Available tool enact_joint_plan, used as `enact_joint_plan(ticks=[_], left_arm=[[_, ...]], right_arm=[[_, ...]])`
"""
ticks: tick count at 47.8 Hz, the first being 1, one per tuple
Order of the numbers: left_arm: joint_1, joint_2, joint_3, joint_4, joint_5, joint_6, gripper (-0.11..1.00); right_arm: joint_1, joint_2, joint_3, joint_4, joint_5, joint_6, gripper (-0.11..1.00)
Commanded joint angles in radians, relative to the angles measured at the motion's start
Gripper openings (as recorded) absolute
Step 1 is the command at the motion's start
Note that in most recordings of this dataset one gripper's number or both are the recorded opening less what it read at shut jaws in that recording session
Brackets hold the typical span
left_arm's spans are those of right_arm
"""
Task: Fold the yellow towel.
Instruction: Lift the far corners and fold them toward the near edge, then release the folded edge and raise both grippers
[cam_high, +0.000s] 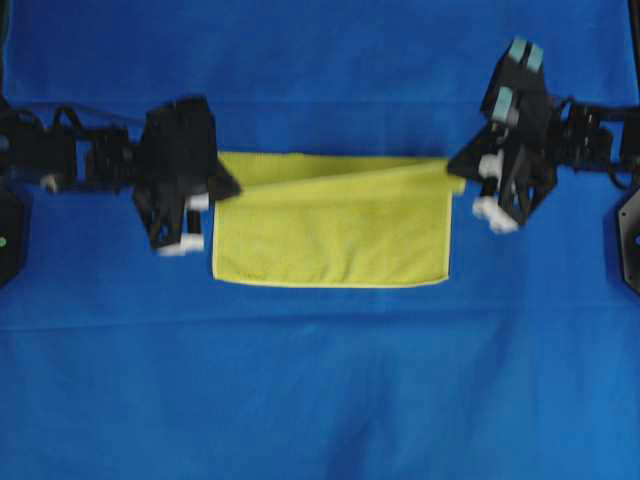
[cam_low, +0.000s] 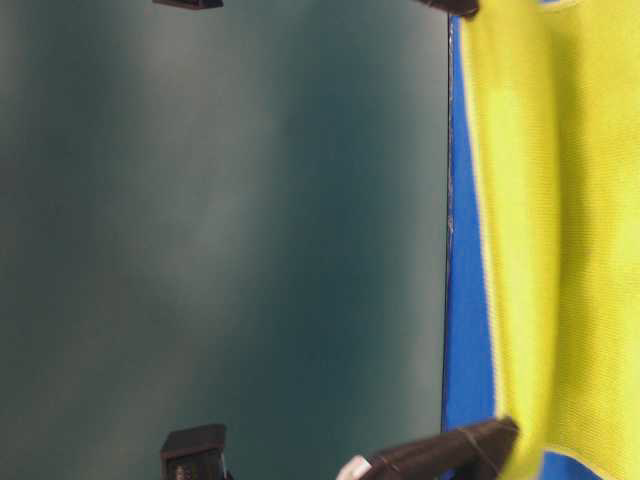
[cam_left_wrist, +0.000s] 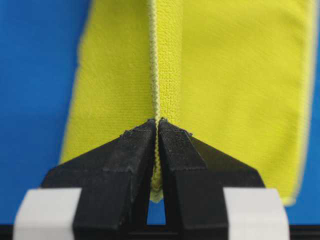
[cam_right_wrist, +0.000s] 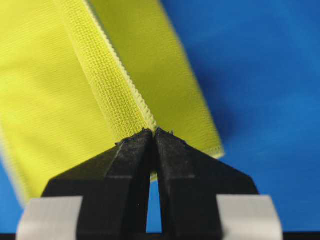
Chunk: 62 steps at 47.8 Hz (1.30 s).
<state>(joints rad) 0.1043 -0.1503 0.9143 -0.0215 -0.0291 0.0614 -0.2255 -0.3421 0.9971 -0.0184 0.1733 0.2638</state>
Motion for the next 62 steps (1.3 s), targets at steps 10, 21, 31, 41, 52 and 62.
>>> enact_joint_plan(ticks=[10, 21, 31, 41, 52, 62], left_arm=[[-0.138, 0.023, 0.002, -0.002, 0.011, -0.11, 0.02], [-0.19, 0.069, -0.003, -0.002, -0.002, -0.166, 0.02], [-0.19, 0.078, -0.005, -0.002, -0.052, -0.166, 0.02], [-0.206, 0.08, -0.006, -0.002, -0.052, -0.167, 0.04], [-0.227, 0.077, -0.008, -0.002, -0.051, -0.167, 0.38], [-0.227, 0.031, -0.011, -0.002, -0.02, -0.164, 0.44]], right_arm=[[0.137, 0.043, -0.008, 0.002, -0.005, 0.098, 0.03], [0.184, 0.115, -0.018, 0.002, -0.012, 0.152, 0.03], [0.192, 0.133, -0.026, 0.002, -0.015, 0.156, 0.03], [0.229, 0.137, -0.026, 0.003, -0.029, 0.166, 0.03], [0.278, 0.156, -0.046, 0.003, -0.035, 0.175, 0.24], [0.298, 0.133, -0.069, -0.003, -0.018, 0.172, 0.64]])
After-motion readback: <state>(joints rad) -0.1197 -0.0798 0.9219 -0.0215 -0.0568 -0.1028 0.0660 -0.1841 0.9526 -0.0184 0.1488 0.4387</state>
